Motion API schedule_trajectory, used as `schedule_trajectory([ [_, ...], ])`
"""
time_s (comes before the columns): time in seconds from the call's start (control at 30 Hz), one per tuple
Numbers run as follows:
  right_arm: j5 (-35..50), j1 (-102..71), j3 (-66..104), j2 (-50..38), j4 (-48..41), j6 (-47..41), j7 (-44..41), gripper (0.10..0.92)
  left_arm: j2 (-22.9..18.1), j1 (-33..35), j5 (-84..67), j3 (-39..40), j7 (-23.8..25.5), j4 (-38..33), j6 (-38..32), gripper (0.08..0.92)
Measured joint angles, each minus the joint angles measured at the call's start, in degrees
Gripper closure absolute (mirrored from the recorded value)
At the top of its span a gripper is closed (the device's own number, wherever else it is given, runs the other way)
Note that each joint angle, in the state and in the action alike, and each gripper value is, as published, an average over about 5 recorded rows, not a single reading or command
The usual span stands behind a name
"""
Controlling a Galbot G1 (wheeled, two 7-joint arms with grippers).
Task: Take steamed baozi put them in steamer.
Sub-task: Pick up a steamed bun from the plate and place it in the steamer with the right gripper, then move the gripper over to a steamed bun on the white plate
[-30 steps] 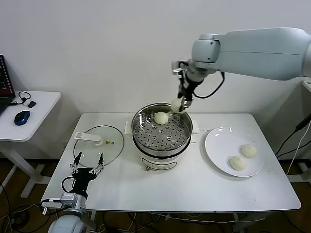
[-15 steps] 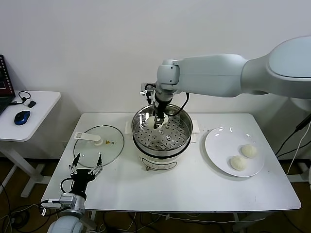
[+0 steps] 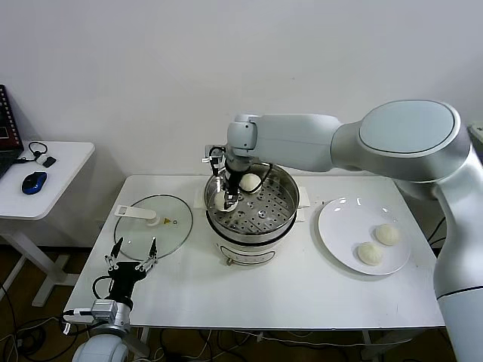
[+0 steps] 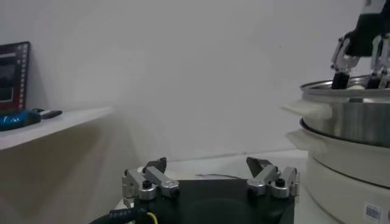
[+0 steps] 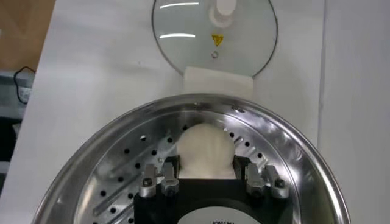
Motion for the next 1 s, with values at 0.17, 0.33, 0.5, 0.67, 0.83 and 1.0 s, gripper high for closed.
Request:
schedule_trajectory([
  [0.17,-0.5,-0.8,0.6,0.4,-1.1,0.1,0.2,0.31,0.0,0.0,0.0,0.0,0.0,0.0,0.0,0.177],
  [0.33,-0.5,-0.4,0.8,0.1,-1.2,0.2,0.0,0.215,0.0,0.1,0.0,-0.2,0.0,-0.2,0.0,0.177],
  [0.5,0.0,2.6,-0.4,-1.6,0.8,1.0,-1.2,0.203,0.0,0.5,0.0,-0.7,0.0,-0.6,0.0,0.177],
  [0.67,0.3,7.6,-2.8,-5.1,4.3,2.6,-3.4,0.203,0.1,1.0,0.0,-1.1,0.0,-1.1,0.1,0.177],
  [0.83,-0.8,12.9,-5.8,-10.9,8.6,5.3,-6.4,0.203,-0.1,1.5,0.4,-1.2,0.0,-1.6,0.1,0.177],
  [1.0,-3.9,16.9,-8.9,-18.7,11.8,9.6,-9.5,0.203,-0.7,2.1,1.0,-1.3,-0.1,-1.9,0.1,0.177],
])
